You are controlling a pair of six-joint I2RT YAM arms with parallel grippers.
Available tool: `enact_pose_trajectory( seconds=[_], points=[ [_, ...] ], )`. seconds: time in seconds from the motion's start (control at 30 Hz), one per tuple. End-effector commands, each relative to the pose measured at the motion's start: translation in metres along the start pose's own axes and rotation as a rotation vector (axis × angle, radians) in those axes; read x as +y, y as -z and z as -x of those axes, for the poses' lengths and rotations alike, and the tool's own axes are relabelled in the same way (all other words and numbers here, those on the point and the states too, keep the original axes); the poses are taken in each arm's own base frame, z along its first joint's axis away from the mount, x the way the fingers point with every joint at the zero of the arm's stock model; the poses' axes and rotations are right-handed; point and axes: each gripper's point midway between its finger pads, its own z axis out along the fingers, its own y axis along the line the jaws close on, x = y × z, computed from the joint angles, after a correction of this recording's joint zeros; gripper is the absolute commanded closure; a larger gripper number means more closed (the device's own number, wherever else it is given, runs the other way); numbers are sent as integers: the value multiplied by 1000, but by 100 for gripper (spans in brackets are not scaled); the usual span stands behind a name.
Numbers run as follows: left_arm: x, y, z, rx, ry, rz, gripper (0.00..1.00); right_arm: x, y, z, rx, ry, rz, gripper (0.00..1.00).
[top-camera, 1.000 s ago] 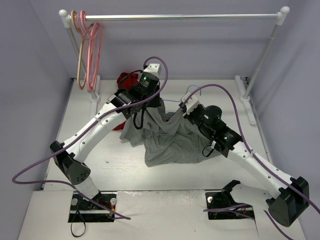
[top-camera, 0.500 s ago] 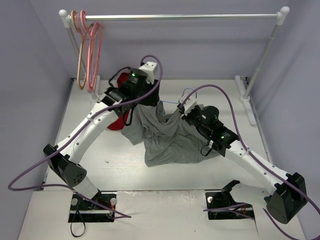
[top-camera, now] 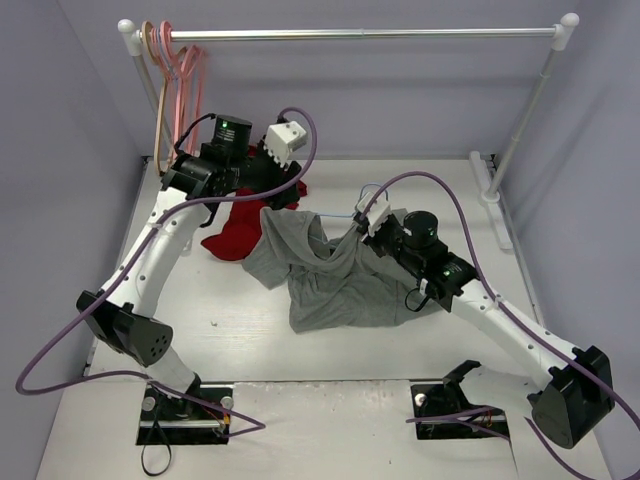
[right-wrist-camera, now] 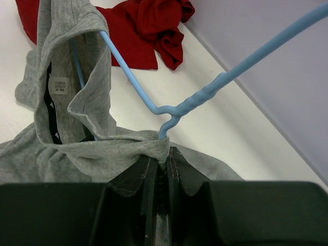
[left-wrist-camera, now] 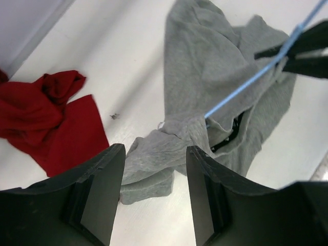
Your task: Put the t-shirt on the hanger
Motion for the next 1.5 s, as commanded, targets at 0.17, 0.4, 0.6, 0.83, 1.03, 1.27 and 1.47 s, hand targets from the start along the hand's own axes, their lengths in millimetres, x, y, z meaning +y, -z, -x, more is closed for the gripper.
enact_pose_trajectory(
  seconds=[0.17, 0.4, 0.6, 0.83, 1.03, 1.27, 1.47],
  points=[
    [-24, 6, -11, 0, -170, -286, 50, -19, 6, 55, -150, 17, -16, 100],
    [-16, -13, -36, 57, -161, -294, 50, -14, 10, 57, -155, 7, 4, 100],
    [-12, -25, -33, 42, -151, -295, 49, -11, 9, 56, -153, -12, 18, 100],
    [-18, -40, -57, 89, -147, -333, 50, -10, 9, 58, -155, -11, 28, 100],
    [-34, -45, -61, 89, -142, -391, 51, -8, 8, 61, -160, -11, 45, 100],
    [-56, -46, -53, 55, -156, -447, 78, -9, 8, 63, -161, -1, 45, 100],
    [-61, -40, -46, 21, -148, -445, 100, -18, 12, 57, -133, -5, 29, 100]
  ],
)
